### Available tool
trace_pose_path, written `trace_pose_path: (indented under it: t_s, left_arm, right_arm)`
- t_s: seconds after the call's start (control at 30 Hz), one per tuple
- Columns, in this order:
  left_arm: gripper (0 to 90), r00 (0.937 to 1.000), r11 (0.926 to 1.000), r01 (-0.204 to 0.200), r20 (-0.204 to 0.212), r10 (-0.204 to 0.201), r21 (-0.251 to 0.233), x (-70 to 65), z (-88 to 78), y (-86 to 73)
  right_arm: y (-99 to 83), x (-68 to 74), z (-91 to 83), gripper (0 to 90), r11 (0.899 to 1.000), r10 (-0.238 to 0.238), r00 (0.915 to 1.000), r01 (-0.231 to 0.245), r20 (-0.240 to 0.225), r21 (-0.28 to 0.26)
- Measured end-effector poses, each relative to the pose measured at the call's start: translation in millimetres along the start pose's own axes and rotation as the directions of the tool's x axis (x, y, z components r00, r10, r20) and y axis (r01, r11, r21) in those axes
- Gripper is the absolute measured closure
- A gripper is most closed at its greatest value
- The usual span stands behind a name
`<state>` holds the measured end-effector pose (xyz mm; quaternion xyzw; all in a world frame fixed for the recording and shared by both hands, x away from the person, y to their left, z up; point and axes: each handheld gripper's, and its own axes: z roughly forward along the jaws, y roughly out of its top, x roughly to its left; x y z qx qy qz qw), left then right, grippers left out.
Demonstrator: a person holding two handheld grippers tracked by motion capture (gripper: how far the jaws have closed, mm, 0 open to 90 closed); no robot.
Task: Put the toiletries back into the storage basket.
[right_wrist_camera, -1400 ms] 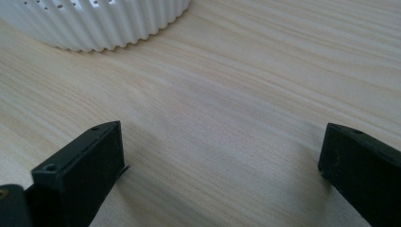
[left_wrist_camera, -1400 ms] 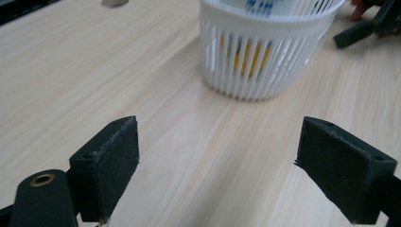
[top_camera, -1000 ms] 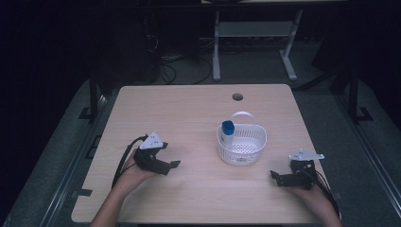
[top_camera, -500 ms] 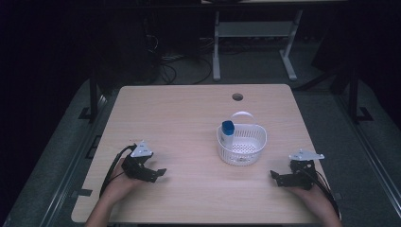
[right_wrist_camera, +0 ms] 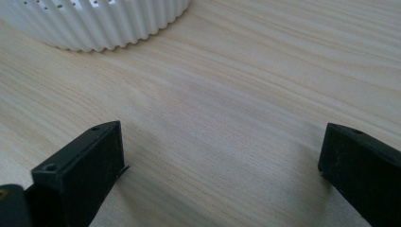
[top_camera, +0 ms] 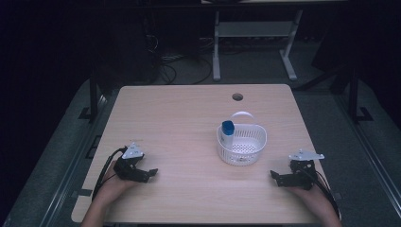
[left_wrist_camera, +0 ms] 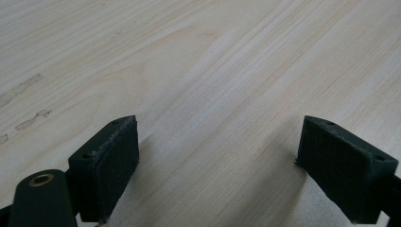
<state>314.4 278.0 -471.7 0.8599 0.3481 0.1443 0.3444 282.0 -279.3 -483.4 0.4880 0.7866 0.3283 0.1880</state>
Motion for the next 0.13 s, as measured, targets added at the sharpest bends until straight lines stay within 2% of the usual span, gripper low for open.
trace_pose_path:
  t_s: [0.13]
  left_arm:
    - [13.0, 1.0, 0.9996, 0.002, 0.001, -0.002, -0.027, 0.0, 0.6, -2.8]
  right_arm:
    - [0.0, 0.0, 0.0, 0.6, 1.0, 0.0, 1.0, 0.0, 0.0, 0.0]
